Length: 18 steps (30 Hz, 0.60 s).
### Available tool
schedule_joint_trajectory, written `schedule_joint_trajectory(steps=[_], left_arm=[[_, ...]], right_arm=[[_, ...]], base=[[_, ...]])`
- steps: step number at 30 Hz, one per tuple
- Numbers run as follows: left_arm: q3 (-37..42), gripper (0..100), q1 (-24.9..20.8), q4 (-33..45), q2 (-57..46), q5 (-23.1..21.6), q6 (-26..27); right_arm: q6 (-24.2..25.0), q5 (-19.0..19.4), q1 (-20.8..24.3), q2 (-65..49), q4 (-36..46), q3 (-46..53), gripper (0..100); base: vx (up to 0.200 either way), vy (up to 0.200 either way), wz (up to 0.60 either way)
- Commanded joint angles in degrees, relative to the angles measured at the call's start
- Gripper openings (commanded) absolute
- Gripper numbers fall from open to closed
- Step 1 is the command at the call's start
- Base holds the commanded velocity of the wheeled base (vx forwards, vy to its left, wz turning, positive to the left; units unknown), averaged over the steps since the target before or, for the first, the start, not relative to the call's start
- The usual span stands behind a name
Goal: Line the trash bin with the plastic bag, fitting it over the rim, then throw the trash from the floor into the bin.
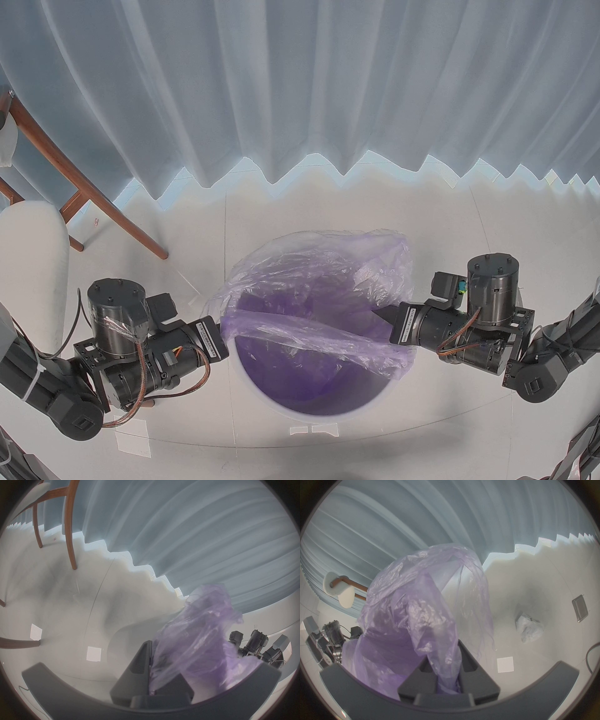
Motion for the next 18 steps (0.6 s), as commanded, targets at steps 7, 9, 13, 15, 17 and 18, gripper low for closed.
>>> schedule_joint_trajectory(steps=[7, 9, 13, 15, 17, 18], left_arm=[[0.1, 0, 0.0, -0.3, -0.6, 0.0, 0.0], [0.3, 0, -0.4, -0.2, -0.6, 0.0, 0.0], [0.4, 0, -0.4, 0.4, -0.5, 0.0, 0.0], [0.8, 100, -0.6, 0.4, -0.5, -0.1, -0.3], [0.8, 100, -0.8, -0.3, -0.3, -0.3, -0.5], [1.0, 100, -0.9, -0.3, -0.3, -0.4, -0.5]], right_arm=[[0.0, -0.2, -0.8, -1.6, -0.3, 0.6, 0], [0.0, -0.2, -1.2, -1.5, -0.4, 0.4, 0], [0.1, -0.5, -2.8, -1.9, -0.6, 0.2, 0], [0.2, -0.7, -3.3, -2.0, -0.7, 0.2, 0], [0.4, -0.8, -3.7, -1.9, -0.7, 0.2, 0], [0.4, -0.8, -3.8, -1.9, -0.6, 0.1, 0]], base=[[0.000, 0.000, 0.00], [0.000, 0.000, 0.00], [0.000, 0.000, 0.00], [0.000, 0.000, 0.00], [0.000, 0.000, 0.00], [0.000, 0.000, 0.00]])
